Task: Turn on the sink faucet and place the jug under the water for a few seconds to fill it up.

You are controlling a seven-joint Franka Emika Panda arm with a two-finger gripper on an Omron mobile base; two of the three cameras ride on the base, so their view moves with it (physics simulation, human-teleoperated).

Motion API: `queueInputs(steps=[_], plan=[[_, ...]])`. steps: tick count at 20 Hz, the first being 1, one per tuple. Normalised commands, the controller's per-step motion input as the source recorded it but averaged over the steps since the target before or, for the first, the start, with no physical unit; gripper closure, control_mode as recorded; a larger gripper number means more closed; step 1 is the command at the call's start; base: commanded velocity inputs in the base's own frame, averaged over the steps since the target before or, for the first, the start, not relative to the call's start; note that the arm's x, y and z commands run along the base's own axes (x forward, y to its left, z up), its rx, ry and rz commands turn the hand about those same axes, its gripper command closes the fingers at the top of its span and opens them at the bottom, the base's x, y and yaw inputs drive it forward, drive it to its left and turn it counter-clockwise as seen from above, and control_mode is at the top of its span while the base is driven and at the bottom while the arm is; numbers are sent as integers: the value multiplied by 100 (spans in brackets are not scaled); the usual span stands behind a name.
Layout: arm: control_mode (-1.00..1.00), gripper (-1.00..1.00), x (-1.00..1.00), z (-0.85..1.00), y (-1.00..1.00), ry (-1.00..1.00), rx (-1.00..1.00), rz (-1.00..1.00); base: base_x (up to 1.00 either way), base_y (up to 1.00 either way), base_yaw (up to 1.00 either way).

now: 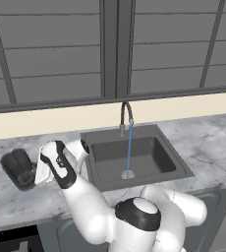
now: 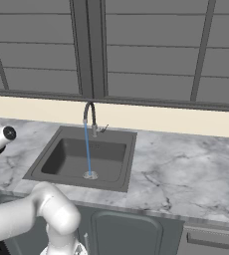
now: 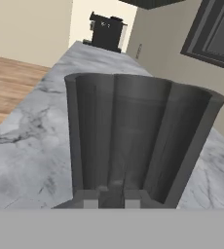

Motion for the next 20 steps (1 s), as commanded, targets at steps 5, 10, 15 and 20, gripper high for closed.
queueInputs(steps=[5, 10, 15, 20], plan=[[-100, 100, 2, 0, 0, 0, 3, 0, 0, 0, 0], [-100, 100, 0, 19, -9, 0, 5, 0, 0, 0, 0], [-100, 100, 0, 56, -16, 0, 5, 0, 0, 0, 0], [-100, 100, 0, 64, -45, 4, 9, 0, 0, 0, 0]])
